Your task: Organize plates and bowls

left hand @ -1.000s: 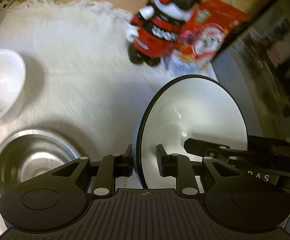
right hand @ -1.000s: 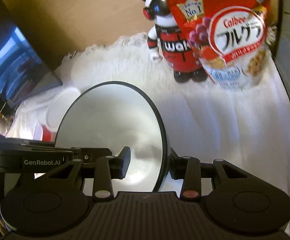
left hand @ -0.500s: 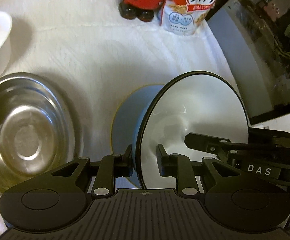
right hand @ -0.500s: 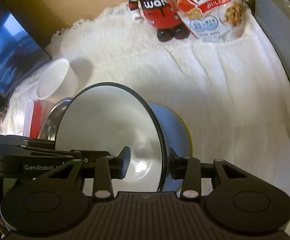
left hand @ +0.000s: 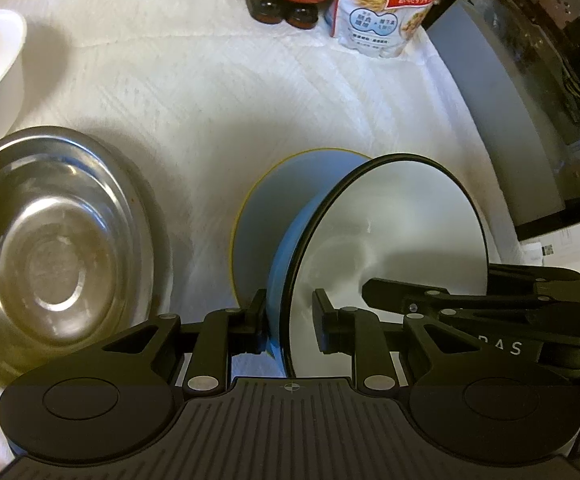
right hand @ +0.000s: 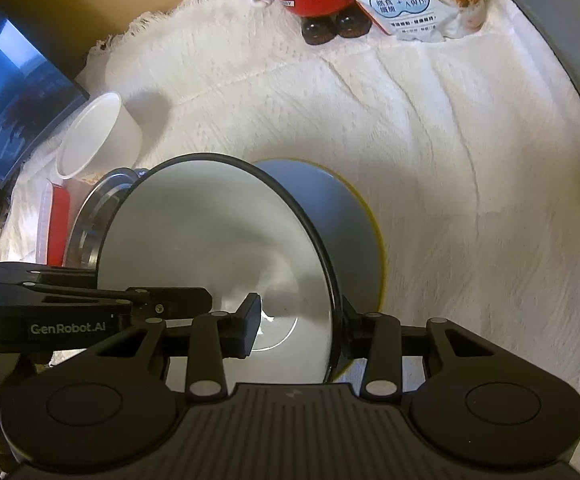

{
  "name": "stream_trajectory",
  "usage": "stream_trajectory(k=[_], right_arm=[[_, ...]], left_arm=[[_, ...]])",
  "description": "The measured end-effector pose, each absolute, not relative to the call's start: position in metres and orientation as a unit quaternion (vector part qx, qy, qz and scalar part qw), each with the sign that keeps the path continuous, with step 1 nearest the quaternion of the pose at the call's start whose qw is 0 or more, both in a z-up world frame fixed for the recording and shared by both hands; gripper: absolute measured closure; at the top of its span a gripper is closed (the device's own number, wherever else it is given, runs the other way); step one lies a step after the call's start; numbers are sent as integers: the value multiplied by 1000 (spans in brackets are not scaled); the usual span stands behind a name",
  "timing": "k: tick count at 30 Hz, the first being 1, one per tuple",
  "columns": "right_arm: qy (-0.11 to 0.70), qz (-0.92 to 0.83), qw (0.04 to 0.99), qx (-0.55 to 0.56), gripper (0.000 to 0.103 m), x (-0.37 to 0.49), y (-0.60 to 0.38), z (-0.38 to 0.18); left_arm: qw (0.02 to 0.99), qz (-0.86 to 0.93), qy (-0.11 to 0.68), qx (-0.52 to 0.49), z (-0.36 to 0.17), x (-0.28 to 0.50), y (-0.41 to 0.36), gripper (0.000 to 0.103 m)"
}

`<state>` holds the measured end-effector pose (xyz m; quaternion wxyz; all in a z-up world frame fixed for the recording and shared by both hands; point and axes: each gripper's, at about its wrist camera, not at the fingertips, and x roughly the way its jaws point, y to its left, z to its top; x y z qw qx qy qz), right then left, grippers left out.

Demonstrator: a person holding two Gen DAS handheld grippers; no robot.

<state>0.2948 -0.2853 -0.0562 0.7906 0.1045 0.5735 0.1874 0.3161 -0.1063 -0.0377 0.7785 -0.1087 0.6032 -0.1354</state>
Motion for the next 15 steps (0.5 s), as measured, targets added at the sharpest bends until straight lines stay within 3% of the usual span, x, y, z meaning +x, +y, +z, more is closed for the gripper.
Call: stream_trajectory(k=[15], right_arm=[[561, 188, 802, 82, 63, 308, -281, -60]], left_arm=[[793, -133, 584, -110, -43, 323, -101, 84]])
